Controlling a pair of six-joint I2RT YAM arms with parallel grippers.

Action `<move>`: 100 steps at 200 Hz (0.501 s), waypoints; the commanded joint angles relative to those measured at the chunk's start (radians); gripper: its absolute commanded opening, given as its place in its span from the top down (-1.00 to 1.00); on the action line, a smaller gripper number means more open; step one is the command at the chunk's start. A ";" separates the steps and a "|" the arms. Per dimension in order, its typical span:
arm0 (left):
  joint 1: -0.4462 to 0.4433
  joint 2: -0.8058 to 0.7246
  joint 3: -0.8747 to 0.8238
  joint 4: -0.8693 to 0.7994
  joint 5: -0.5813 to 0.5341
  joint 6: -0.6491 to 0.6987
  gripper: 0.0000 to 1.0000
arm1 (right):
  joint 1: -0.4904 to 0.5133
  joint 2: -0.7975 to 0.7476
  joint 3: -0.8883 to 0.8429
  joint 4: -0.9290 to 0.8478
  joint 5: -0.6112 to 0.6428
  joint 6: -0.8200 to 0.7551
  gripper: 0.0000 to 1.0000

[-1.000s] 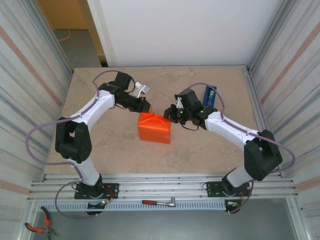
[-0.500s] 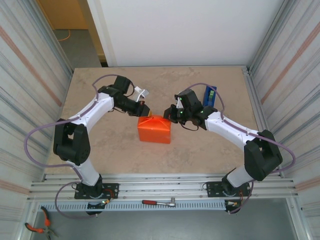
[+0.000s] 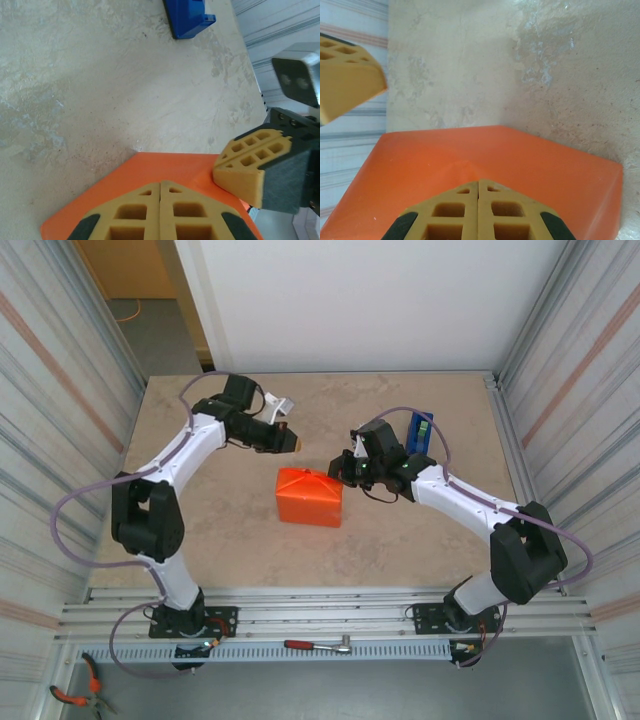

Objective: Wrap the gift box in paper

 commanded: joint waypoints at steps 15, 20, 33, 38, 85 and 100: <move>-0.047 0.026 0.025 -0.077 0.011 0.037 1.00 | 0.014 0.032 -0.057 -0.185 0.025 0.010 1.00; -0.050 0.019 0.017 -0.078 0.013 0.042 1.00 | 0.013 0.031 -0.055 -0.185 0.025 0.011 1.00; -0.056 -0.002 -0.008 -0.082 0.019 0.048 1.00 | 0.014 0.032 -0.054 -0.188 0.025 0.011 1.00; -0.057 -0.011 -0.018 -0.082 0.020 0.050 1.00 | 0.014 0.032 -0.053 -0.188 0.025 0.009 1.00; -0.070 -0.103 -0.094 -0.087 0.031 0.071 1.00 | 0.012 0.036 -0.055 -0.187 0.028 0.009 1.00; -0.077 -0.122 -0.115 -0.091 0.032 0.080 1.00 | 0.012 0.039 -0.052 -0.185 0.026 0.010 1.00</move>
